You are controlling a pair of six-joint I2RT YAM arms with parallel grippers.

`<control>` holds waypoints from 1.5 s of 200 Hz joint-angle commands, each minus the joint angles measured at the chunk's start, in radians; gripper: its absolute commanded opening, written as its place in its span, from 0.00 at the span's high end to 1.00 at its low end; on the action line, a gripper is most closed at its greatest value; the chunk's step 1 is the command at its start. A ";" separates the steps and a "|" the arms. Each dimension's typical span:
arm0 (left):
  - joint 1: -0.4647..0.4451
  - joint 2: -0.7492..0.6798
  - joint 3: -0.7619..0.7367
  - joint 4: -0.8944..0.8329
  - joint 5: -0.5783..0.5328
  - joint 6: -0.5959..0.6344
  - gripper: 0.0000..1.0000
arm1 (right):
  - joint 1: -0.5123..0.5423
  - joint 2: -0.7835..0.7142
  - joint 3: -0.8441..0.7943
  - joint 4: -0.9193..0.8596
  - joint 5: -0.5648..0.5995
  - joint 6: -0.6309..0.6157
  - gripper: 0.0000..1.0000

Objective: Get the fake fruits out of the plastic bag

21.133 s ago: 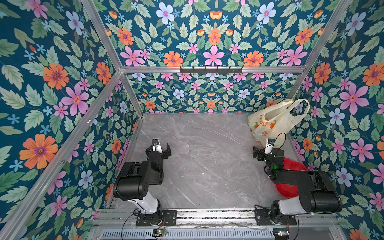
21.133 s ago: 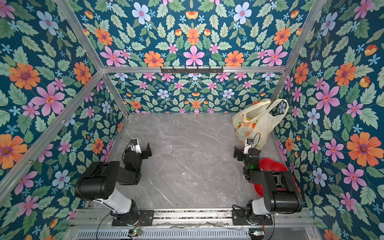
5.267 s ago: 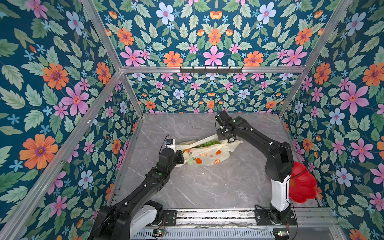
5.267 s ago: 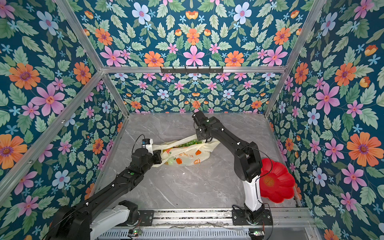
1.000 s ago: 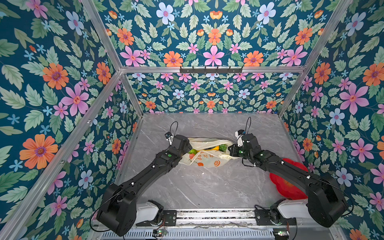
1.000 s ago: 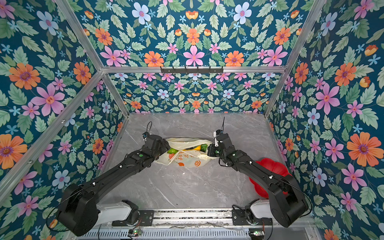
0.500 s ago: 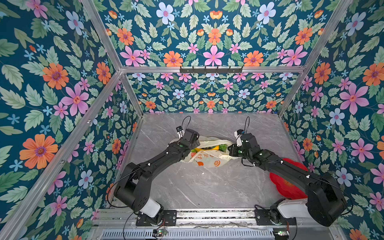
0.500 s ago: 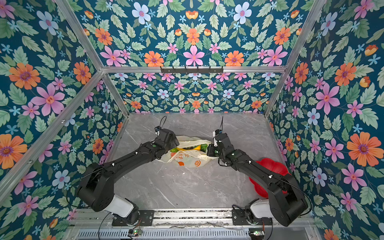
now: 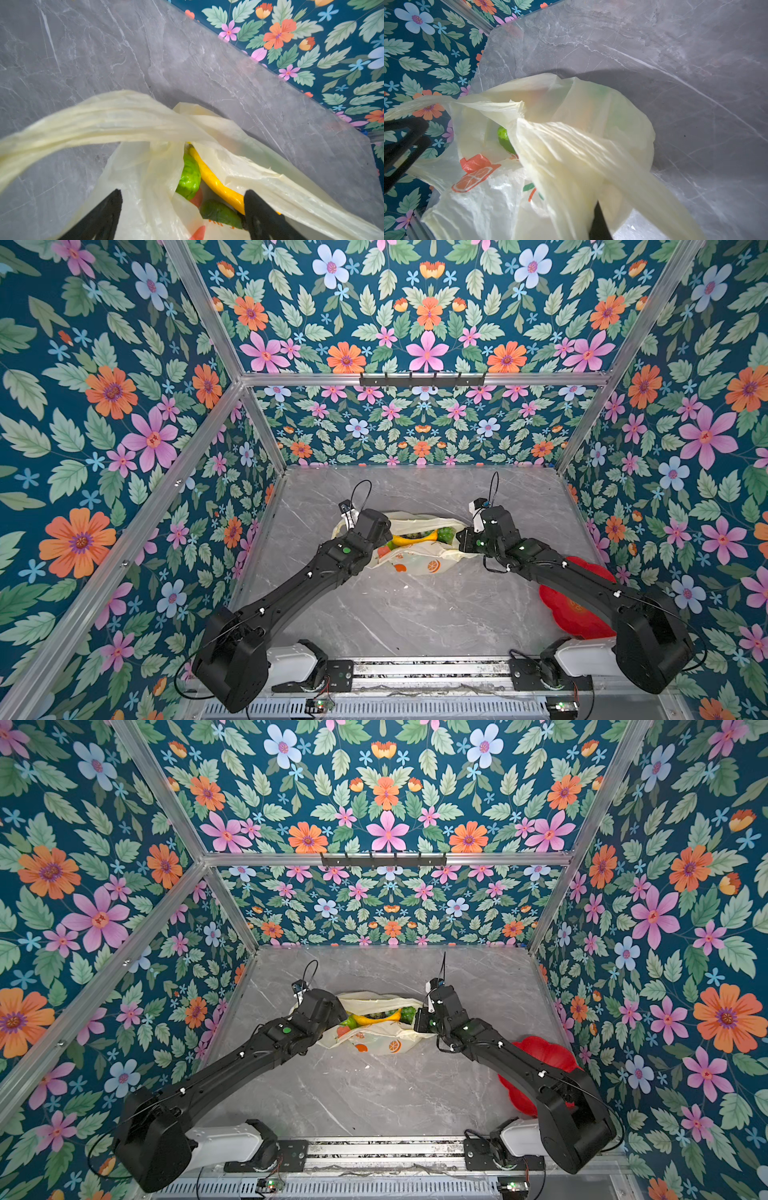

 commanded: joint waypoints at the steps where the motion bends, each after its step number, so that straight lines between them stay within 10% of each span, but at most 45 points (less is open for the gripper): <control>1: -0.003 0.020 -0.018 0.000 0.049 -0.029 0.06 | 0.006 -0.001 0.008 -0.006 0.014 -0.019 1.00; 54: -0.002 0.123 -0.063 0.115 0.135 -0.032 0.17 | 0.010 0.002 0.024 -0.033 0.031 -0.005 1.00; 115: 0.188 0.010 -0.379 0.419 0.248 0.093 1.00 | -0.202 0.081 0.028 0.111 -0.293 0.137 1.00; 203: 0.093 0.055 -0.340 0.601 0.324 0.223 1.00 | -0.232 0.266 0.230 0.142 -0.408 0.178 1.00; 251: 0.077 0.024 -0.371 0.578 0.252 0.231 1.00 | -0.233 0.182 0.273 -0.088 -0.171 0.086 0.44; 300: 0.098 -0.034 -0.456 0.594 0.220 0.219 1.00 | -0.215 0.060 0.283 -0.277 -0.012 0.059 0.27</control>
